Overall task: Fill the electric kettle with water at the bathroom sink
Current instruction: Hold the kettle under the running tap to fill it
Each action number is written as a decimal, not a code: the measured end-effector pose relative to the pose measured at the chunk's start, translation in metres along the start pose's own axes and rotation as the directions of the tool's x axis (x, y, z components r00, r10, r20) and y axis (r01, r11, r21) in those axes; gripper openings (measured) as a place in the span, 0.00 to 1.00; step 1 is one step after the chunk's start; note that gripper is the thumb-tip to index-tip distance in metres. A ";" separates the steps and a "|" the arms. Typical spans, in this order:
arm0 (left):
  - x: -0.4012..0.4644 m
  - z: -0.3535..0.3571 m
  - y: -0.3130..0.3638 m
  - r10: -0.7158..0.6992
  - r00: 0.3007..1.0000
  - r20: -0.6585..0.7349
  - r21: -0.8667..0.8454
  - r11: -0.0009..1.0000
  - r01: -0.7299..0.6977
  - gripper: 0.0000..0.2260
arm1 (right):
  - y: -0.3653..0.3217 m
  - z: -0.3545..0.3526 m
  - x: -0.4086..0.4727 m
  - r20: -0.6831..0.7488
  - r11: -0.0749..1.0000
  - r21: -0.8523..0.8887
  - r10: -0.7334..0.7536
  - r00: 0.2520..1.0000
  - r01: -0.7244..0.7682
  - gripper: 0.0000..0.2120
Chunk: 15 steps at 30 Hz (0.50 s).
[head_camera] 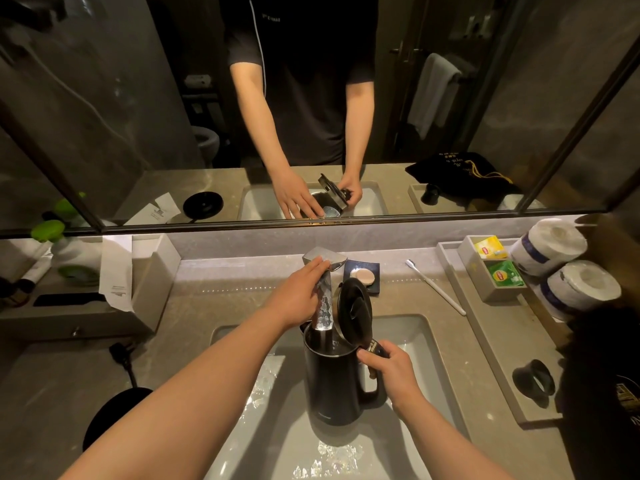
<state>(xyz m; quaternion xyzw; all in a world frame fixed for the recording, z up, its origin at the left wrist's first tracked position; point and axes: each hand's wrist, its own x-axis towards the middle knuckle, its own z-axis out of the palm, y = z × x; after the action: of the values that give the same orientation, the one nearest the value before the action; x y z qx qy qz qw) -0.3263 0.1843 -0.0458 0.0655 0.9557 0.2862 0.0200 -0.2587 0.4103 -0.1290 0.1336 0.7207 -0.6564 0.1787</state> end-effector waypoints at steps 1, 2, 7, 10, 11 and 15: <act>0.000 0.000 0.000 -0.001 1.000 -0.001 -0.001 1.000 0.001 0.30 | 0.000 0.000 0.000 0.000 1.000 0.000 0.000 1.000 0.000 0.09; 0.000 0.000 0.000 -0.003 1.000 -0.001 0.001 1.000 0.003 0.30 | 0.000 0.001 0.000 0.000 1.000 0.001 0.001 1.000 -0.001 0.08; 0.000 0.001 0.000 0.000 1.000 -0.011 0.008 1.000 0.000 0.30 | 0.000 0.001 0.000 0.000 1.000 0.010 -0.006 1.000 0.006 0.06; 0.000 0.000 0.000 0.001 1.000 -0.013 0.013 1.000 0.000 0.30 | -0.001 0.000 -0.001 0.000 1.000 0.013 -0.008 1.000 0.008 0.06; 0.000 0.000 0.000 0.000 1.000 -0.010 0.013 1.000 0.000 0.31 | -0.001 0.000 -0.001 0.000 1.000 0.014 -0.008 1.000 0.008 0.06; 0.000 0.000 0.001 -0.006 1.000 -0.014 0.019 1.000 0.006 0.32 | -0.002 0.000 -0.001 -0.001 1.000 0.012 -0.013 1.000 0.013 0.06</act>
<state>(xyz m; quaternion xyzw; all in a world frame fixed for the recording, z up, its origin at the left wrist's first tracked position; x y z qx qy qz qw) -0.3260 0.1852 -0.0459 0.0608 0.9587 0.2776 0.0135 -0.2589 0.4098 -0.1265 0.1301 0.7177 -0.6618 0.1734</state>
